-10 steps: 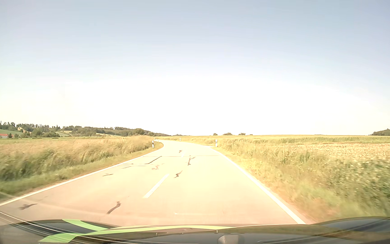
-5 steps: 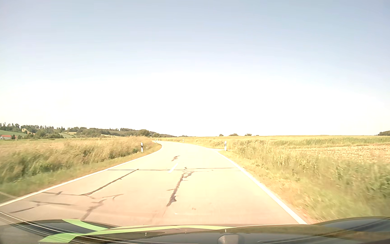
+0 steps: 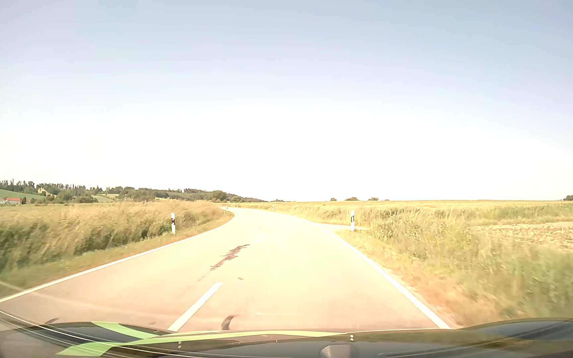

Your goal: Follow the waypoints while adhering to traffic rules and regulations

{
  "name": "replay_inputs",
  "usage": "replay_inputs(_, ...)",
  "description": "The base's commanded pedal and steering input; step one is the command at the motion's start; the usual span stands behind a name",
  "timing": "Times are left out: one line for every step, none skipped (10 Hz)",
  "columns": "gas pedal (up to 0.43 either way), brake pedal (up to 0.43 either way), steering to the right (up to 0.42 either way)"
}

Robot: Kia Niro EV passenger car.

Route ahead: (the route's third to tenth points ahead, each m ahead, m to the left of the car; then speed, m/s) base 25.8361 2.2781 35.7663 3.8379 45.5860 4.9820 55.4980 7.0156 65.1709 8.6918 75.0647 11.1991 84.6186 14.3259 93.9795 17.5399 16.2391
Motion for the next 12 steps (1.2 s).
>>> replay_inputs(0.260, 0.000, -0.015)
replay_inputs(0.260, 0.000, -0.015)
replay_inputs(0.268, 0.000, -0.015)
replay_inputs(0.268, 0.000, -0.017)
replay_inputs(0.268, 0.000, -0.019)
replay_inputs(0.268, 0.000, -0.020)
replay_inputs(0.268, 0.000, -0.020)
replay_inputs(0.268, 0.000, -0.021)
replay_inputs(0.268, 0.000, -0.024)
replay_inputs(0.268, 0.000, -0.029)
replay_inputs(0.268, 0.000, -0.031)
replay_inputs(0.268, 0.000, -0.032)
